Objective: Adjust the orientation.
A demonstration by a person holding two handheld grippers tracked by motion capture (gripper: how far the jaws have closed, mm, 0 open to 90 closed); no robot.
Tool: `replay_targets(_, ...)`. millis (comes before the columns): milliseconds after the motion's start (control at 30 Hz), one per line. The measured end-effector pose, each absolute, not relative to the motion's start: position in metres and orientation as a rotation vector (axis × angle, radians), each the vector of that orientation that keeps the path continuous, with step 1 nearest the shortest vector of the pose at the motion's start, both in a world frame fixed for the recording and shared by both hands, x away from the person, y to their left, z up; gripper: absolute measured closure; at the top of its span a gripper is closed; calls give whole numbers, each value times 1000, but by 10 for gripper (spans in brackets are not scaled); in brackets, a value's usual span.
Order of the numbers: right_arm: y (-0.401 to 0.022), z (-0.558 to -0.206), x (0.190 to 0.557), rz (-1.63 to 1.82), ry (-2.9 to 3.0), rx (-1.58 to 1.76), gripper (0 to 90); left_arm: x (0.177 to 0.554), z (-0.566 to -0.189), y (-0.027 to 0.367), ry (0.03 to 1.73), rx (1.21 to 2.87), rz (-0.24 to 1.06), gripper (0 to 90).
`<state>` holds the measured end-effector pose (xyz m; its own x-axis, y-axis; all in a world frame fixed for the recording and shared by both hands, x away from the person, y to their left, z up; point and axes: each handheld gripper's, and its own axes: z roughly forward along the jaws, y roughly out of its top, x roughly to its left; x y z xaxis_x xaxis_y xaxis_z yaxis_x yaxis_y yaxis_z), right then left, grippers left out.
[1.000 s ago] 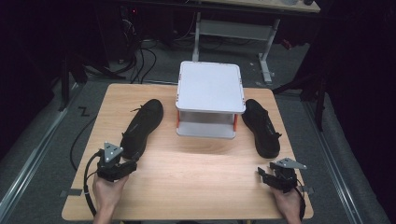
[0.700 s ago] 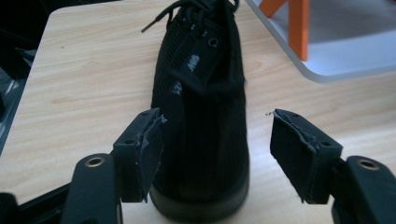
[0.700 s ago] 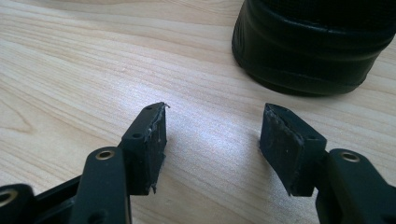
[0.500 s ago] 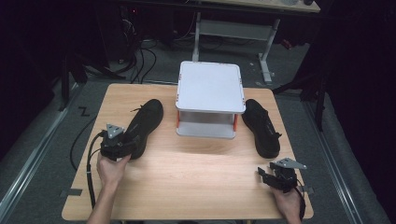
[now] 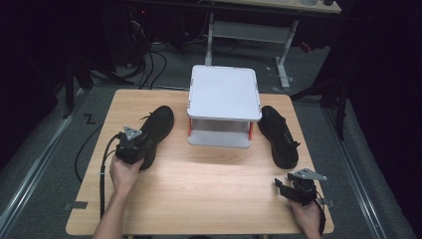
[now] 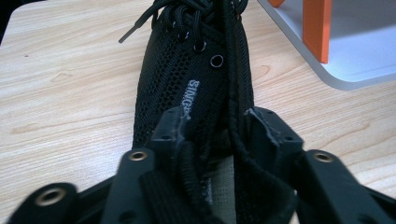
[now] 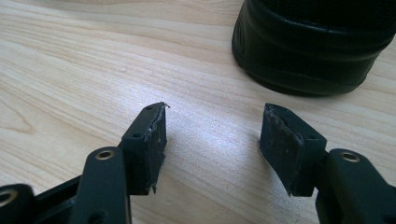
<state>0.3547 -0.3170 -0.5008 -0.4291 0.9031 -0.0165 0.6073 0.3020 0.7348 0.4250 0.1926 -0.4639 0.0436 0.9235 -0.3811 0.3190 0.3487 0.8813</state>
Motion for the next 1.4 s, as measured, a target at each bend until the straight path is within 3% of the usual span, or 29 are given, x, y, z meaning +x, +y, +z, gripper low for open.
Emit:
replay_targets(67,-317,-501,355,926,2146,1345,410,424,-464,193,1486,1198,669,683)
replay_targets(400,-317,-501,355,927,2145,1344,410,422,-462,194,1433,1229,616,848)
replay_targets(1400,-317,-501,355,927,2145,1345,410,392,-434,181,1310,1265,668,858)
